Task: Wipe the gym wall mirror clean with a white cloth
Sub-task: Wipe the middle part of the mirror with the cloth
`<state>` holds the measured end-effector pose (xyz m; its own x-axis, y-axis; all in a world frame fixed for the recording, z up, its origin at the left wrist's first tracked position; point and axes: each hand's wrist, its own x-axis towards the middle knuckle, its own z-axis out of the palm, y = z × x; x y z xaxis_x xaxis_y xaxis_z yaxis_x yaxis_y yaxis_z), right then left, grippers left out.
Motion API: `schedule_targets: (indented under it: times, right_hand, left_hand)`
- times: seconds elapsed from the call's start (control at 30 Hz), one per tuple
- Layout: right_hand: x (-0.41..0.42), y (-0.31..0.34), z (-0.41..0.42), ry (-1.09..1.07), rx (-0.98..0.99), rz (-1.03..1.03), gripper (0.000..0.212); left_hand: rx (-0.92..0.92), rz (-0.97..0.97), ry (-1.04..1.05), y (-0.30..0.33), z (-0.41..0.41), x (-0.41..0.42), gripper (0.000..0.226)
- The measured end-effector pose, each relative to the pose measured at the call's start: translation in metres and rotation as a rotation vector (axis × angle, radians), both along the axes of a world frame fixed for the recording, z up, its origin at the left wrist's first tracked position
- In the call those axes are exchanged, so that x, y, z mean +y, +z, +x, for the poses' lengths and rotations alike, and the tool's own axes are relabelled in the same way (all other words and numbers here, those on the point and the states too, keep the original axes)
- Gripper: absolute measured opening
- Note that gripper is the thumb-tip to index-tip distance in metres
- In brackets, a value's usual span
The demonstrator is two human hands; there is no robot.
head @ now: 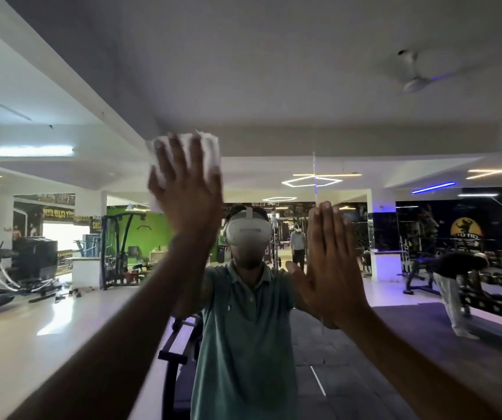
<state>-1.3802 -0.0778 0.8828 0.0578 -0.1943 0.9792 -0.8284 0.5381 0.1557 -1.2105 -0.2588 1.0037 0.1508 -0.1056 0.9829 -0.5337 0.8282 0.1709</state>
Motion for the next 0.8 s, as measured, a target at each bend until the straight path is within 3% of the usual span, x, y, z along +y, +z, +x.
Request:
schedule_targets:
  times: [0.03,0.17,0.23,0.3,0.37,0.47,0.53,0.63,0.7,0.8]
  right_hand:
    - [-0.001,-0.003,0.001,-0.003,-0.008,-0.001,0.089]
    - [-0.001,-0.006,-0.001,0.007,-0.020,0.003,0.092]
    - [0.000,-0.007,-0.002,0.022,-0.017,0.005,0.092]
    - [0.001,-0.006,0.000,0.027,-0.013,-0.012,0.092]
    - [-0.001,-0.008,0.002,0.029,-0.023,-0.030,0.090]
    - [-0.007,-0.015,0.007,0.032,-0.029,-0.037,0.091]
    - [-0.008,-0.025,0.008,0.048,-0.028,-0.023,0.092]
    - [-0.005,-0.041,0.008,0.051,-0.005,-0.006,0.089]
    - [-0.003,-0.047,0.009,0.059,-0.016,0.001,0.091]
    - [-0.005,-0.051,0.014,0.048,-0.043,0.000,0.099]
  left_hand:
    - [-0.027,-0.037,-0.013,-0.008,-0.019,0.022,0.062]
    - [-0.508,-0.488,-0.043,-0.015,-0.061,0.062,0.060]
    - [-0.515,-0.584,-0.015,0.003,-0.050,0.044,0.057]
    - [-0.360,-0.467,0.003,0.013,-0.026,0.016,0.054]
    - [-0.170,-0.194,-0.033,0.004,0.000,-0.007,0.057]
    - [0.005,0.076,-0.063,-0.039,-0.012,0.014,0.062]
    - [-0.194,-0.072,-0.067,-0.071,-0.039,0.045,0.063]
    - [-0.598,-0.461,-0.044,-0.090,-0.043,0.046,0.062]
    - [-0.612,-0.511,-0.016,-0.081,-0.016,0.014,0.060]
    - [-0.358,-0.207,-0.005,-0.087,0.036,-0.044,0.061]
